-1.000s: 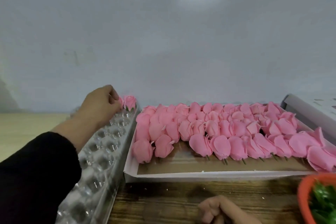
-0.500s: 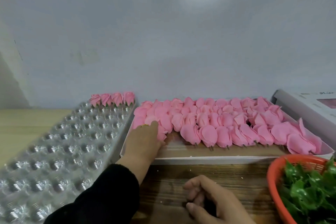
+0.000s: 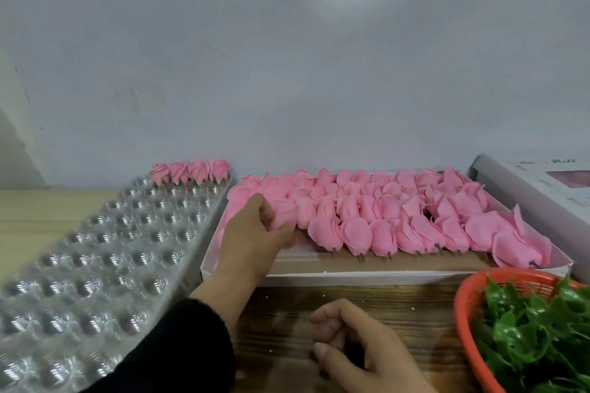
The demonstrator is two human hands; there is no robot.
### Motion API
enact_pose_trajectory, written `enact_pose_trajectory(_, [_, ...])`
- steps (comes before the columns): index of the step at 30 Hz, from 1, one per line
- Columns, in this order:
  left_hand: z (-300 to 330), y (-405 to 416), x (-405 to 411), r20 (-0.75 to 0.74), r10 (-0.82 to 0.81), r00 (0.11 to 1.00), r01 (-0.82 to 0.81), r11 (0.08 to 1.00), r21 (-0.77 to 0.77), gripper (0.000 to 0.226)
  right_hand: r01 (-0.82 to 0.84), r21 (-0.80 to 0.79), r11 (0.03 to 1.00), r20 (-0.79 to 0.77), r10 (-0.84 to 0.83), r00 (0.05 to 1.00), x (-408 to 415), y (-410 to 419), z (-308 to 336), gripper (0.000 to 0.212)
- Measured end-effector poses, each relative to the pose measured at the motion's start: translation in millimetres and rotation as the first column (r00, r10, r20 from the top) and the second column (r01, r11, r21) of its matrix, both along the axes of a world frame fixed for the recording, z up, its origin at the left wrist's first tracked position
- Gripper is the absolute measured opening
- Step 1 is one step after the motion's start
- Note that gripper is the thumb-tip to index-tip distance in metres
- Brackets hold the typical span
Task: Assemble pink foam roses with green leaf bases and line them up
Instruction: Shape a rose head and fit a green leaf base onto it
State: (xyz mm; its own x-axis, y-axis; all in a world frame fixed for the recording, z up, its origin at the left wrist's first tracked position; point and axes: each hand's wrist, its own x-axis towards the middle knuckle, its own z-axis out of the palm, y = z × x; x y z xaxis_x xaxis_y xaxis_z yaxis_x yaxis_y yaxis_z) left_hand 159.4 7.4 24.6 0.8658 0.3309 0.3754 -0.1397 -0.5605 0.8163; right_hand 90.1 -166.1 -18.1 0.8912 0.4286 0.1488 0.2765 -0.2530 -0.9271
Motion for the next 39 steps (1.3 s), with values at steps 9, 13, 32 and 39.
enact_pose_trajectory(9, [-15, -48, -93, 0.039, -0.107, 0.993, 0.093, 0.561, -0.822, 0.036, 0.142, 0.189, 0.972, 0.249, -0.187, 0.950, -15, 4, 7, 0.040])
enact_pose_trajectory(13, [-19, -59, -99, 0.060, -0.061, 0.996, 0.084, 0.546, -0.833, 0.029, 0.181, 0.147, 0.972, 0.318, -0.220, 0.922, -18, 9, 7, 0.045])
enact_pose_trajectory(32, [-29, -58, -107, 0.026, -0.610, 0.792, 0.318, 0.376, -0.870, 0.050, 0.135, 0.486, 0.863, -0.020, -0.143, 0.989, -14, 8, 15, 0.024])
enact_pose_trajectory(39, [-26, -53, -106, 0.109, -0.609, 0.786, 0.311, 0.237, -0.921, 0.050, 0.020, 0.454, 0.891, -0.097, 0.027, 0.995, -19, 10, 17, 0.016])
